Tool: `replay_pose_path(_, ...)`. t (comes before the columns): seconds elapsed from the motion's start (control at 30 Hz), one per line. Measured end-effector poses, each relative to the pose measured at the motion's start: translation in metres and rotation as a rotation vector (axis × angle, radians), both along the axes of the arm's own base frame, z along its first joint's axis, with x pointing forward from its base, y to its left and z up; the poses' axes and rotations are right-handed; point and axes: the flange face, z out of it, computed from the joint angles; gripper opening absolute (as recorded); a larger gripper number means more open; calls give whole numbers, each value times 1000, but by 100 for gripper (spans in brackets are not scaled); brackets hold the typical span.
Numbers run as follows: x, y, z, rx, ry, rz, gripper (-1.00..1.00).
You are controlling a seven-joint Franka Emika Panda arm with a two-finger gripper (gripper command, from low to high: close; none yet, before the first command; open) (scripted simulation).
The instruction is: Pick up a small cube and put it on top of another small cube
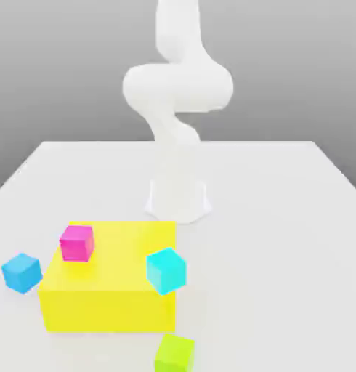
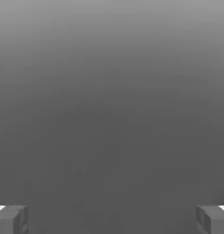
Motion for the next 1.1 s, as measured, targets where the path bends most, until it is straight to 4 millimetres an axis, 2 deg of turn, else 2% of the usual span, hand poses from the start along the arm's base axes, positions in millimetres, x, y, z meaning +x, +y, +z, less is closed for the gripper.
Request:
replay_pose_path(0.1,38,0,-47,7,85,-32,0)
replay_pose_path(0.23,78,-2,-113,18,192,-70,0)
replay_pose_path(0.37,107,-4,-184,31,299,-108,0)
replay_pose_path(0.47,121,-5,-239,43,379,-136,0)
replay_pose_path(0.67,131,-8,-352,71,539,-190,0)
replay_pose_path(0.87,115,-6,-463,105,699,-241,0)
replay_pose_path(1.03,111,-5,-533,112,724,-250,0)
replay_pose_path(1.07,111,-5,-542,111,725,-250,-100)
replay_pose_path(1.1,111,-5,-542,111,725,-250,-100)
